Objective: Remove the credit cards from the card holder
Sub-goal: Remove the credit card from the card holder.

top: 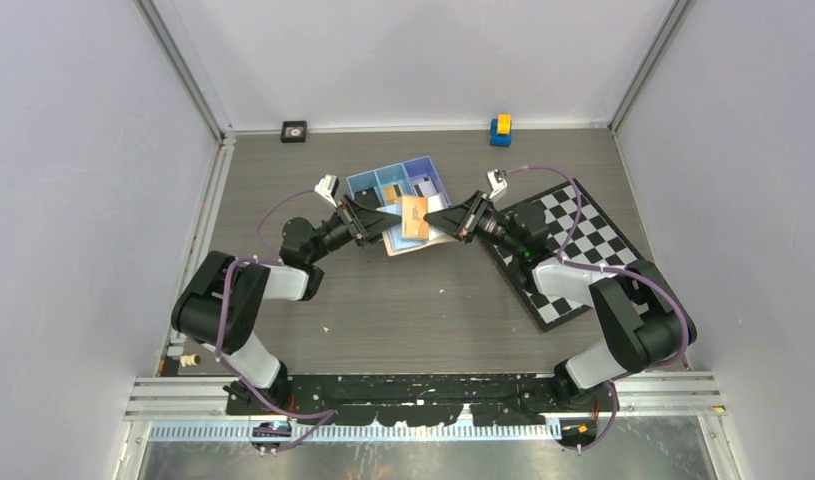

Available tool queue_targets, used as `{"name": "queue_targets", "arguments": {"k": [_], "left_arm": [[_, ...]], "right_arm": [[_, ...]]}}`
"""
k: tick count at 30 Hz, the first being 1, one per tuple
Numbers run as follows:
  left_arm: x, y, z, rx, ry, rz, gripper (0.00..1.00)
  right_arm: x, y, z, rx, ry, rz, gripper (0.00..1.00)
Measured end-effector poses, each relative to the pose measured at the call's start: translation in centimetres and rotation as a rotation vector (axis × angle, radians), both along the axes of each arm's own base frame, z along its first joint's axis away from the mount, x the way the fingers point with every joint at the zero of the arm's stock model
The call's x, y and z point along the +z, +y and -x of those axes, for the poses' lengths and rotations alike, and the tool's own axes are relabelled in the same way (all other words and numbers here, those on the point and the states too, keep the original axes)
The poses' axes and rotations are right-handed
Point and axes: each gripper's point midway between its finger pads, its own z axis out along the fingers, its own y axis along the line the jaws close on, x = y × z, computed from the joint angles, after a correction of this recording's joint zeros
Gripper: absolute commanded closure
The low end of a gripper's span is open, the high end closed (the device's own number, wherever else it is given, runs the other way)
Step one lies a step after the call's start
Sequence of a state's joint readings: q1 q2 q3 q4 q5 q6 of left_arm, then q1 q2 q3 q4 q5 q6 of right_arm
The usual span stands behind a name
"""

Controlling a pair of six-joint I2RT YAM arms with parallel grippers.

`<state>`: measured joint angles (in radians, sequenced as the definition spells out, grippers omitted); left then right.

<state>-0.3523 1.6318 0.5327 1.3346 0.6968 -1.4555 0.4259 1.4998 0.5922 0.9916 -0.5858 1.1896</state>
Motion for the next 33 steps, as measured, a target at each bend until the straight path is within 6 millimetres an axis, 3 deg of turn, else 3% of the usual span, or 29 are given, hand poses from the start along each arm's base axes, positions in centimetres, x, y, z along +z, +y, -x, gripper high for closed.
{"name": "queue_targets", "arguments": {"k": [5, 9, 17, 25, 28, 30, 33], "left_arm": [[0.7, 0.8, 0.4, 0.025, -0.019, 0.009, 0.56], [1.8, 0.9, 0.7, 0.026, -0.057, 0.023, 0.57], [1.5, 0.9, 0.6, 0.027, -0.053, 0.019, 0.7], [0.2, 0.8, 0.3, 0.026, -0.013, 0.004, 0.72], [0.1, 0.8, 0.2, 0.025, -0.012, 0.003, 0.82], [0.0, 0.8, 0.2, 0.025, -0.006, 0.0, 0.98], [-0.2, 0.7, 0.2, 0.02, 0.0, -0.008, 1.0]], "right_arm": [[-0.3, -0.3, -0.4, -0.014, 0.014, 0.0, 1.0], [-0.5, -0.3, -0.4, -0.014, 0.024, 0.002, 0.99], [-0.6, 0.1, -0.1, -0.001, 0.017, 0.007, 1.0], [-1.1, 0.7, 0.6, 0.019, 0.011, 0.04, 0.99], [-1.1, 0.8, 0.8, 0.025, 0.001, 0.048, 1.0], [-1.0, 0.9, 0.9, 0.027, -0.004, 0.053, 1.0], [-1.0, 0.9, 1.0, 0.027, -0.006, 0.056, 0.99]]}}
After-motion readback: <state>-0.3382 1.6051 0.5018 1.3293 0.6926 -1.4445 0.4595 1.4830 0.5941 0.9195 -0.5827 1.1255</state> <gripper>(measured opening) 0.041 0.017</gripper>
